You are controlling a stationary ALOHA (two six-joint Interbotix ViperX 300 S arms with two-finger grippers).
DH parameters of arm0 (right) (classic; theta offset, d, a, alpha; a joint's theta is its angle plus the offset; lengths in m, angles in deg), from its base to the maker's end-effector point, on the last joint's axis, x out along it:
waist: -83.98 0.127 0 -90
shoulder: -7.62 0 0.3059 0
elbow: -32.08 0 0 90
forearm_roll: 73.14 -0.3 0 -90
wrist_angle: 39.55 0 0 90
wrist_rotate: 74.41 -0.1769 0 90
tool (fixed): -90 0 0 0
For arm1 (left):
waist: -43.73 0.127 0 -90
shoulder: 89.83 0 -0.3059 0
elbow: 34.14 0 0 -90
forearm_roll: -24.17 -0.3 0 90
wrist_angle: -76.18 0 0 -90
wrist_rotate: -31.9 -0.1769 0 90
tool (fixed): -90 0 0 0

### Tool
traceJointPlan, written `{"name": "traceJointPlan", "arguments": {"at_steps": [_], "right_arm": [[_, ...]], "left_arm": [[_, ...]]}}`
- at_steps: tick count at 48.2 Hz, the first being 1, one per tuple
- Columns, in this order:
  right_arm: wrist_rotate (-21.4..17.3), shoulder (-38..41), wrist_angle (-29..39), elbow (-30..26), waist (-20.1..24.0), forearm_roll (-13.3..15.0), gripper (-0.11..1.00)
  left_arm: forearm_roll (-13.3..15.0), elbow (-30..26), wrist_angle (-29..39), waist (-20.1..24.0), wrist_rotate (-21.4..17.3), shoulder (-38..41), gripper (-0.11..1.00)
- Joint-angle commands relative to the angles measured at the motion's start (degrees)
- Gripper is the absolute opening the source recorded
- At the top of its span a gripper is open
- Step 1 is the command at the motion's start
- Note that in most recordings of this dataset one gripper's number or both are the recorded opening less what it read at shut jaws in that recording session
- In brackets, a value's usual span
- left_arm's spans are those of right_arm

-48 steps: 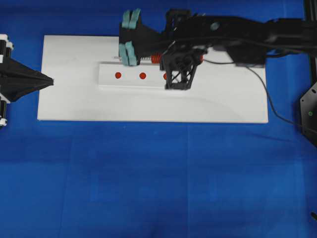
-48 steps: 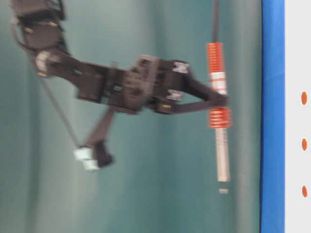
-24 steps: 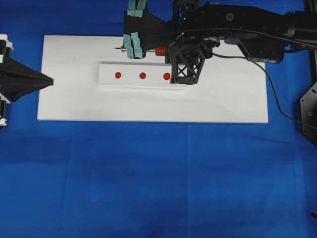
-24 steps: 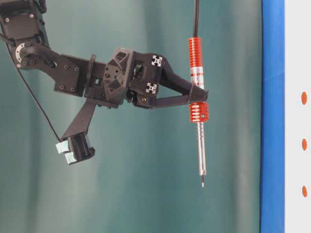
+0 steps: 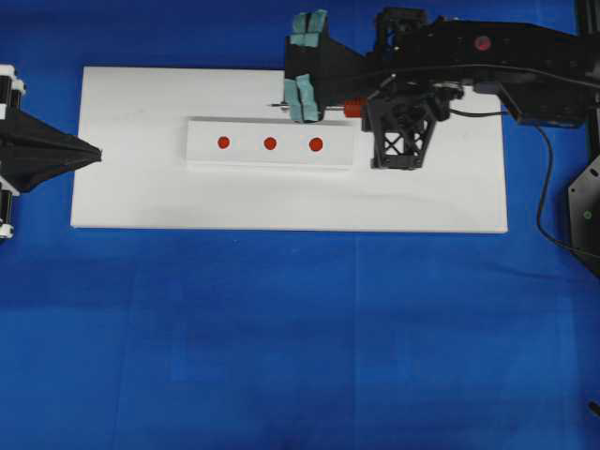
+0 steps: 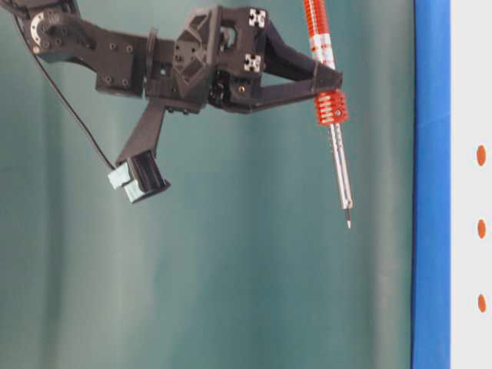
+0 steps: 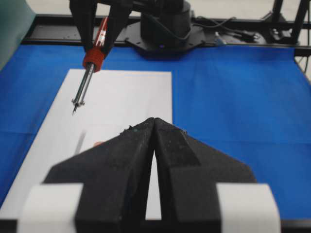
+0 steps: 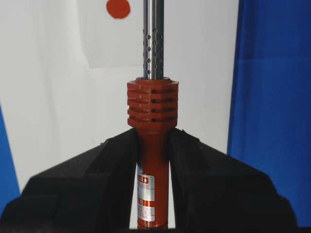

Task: Touch the tip of the soldering iron to the mark.
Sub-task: 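Lower the iron tip onto the middle red dot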

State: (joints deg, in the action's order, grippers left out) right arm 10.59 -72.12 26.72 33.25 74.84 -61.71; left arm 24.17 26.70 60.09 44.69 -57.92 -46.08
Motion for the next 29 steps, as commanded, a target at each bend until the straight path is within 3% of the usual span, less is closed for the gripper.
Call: {"name": "traceJointPlan", "arguments": {"at_steps": [1, 29], "right_arm": [[-0.1, -1.9, 0.0, -0.4, -0.1, -0.1, 0.06], [0.1, 3.6, -0.6, -0.1, -0.1, -0.3, 0.06]], "left_arm": [[-0.1, -0.6, -0.4, 0.1, 0.1, 0.3, 0.00], [-0.2, -0.6, -0.3, 0.0, 0.1, 0.3, 0.00]]}}
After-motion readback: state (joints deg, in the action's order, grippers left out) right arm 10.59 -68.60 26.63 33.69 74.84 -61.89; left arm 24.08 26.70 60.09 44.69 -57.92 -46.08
